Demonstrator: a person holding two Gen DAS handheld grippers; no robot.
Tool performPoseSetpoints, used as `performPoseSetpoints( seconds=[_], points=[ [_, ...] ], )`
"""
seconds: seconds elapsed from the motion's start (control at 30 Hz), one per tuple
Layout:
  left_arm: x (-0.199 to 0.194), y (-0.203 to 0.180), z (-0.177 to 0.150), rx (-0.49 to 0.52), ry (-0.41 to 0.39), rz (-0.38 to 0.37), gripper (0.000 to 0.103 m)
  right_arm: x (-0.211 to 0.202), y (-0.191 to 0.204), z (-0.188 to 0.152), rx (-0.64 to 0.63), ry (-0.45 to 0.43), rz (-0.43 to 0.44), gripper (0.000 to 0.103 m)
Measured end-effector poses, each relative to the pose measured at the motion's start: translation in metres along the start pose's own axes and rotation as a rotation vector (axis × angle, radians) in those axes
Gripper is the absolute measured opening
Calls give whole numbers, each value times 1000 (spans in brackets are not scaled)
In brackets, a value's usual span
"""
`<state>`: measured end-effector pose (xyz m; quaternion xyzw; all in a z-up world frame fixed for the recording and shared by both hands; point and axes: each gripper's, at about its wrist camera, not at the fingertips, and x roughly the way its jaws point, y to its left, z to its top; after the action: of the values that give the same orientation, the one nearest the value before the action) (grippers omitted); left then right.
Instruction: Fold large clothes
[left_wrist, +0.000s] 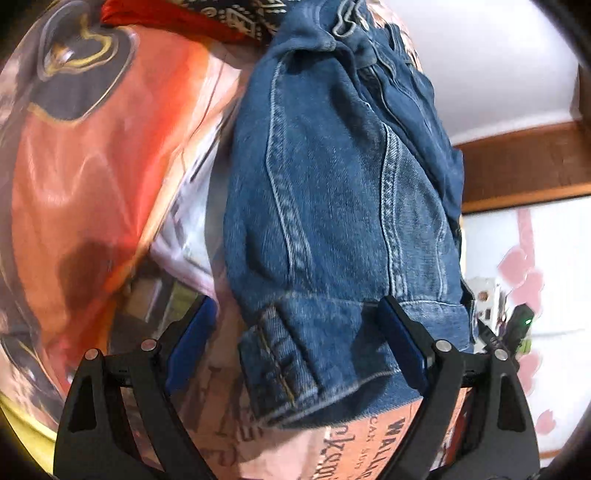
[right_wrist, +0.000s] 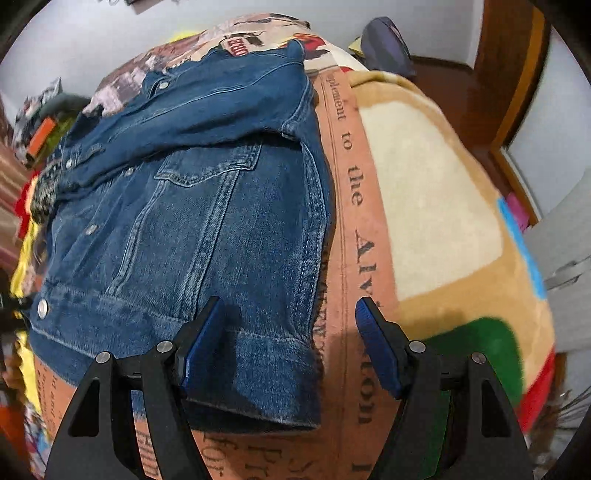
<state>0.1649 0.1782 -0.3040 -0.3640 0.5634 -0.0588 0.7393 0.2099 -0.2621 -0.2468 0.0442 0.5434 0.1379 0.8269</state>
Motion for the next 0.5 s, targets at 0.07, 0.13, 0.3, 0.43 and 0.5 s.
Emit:
performPoseSetpoints(
  seconds=[0.07, 0.13, 0.3, 0.43, 0.5],
  points=[
    [-2, -6, -8, 26, -22, 19, 88, 5, -1, -1, 11, 3, 32, 69],
    [-6, -12, -12, 48, -37, 3, 70, 7, 0, 0, 9, -9, 53, 62],
    [-12, -28, -7, 85, -72, 25, 36, 16, 2, 9, 7, 25, 115, 35],
    [-17, -43, 1, 105, -96, 15, 19, 17, -1, 9, 40, 38, 133, 11],
    [-23, -52, 3, 132, -126, 28, 16, 12, -1, 10, 38, 31, 141, 11]
  ],
)
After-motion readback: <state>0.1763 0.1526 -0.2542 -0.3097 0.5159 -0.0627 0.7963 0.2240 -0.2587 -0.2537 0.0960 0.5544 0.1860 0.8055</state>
